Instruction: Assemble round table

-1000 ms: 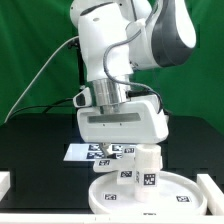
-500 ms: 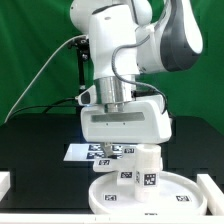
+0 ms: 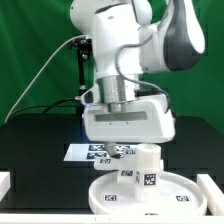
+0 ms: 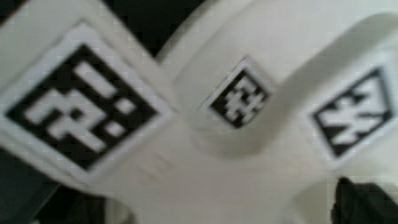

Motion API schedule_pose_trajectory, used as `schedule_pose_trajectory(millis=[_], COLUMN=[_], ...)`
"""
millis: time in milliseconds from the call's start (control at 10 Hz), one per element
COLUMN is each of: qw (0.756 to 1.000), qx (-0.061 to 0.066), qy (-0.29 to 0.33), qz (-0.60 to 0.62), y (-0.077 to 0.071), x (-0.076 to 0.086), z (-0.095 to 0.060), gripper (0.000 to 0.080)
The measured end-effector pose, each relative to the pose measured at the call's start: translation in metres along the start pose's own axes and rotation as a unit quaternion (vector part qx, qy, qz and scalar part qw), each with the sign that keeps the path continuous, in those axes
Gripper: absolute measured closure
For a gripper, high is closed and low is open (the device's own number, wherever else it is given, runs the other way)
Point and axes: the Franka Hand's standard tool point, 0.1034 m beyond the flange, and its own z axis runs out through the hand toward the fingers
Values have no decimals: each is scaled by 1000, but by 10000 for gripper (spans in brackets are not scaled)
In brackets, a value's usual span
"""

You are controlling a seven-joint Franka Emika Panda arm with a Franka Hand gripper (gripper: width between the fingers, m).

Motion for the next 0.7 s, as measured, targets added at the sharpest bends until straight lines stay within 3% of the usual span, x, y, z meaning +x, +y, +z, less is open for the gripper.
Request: schedule_pose_trajectory(millis=[300, 700], qw=[996, 996], qx=[-11, -11], qy=[13, 13], qz=[-85, -85], y=[2, 2], x=[-15, -15], z=[6, 6], gripper=[151, 151])
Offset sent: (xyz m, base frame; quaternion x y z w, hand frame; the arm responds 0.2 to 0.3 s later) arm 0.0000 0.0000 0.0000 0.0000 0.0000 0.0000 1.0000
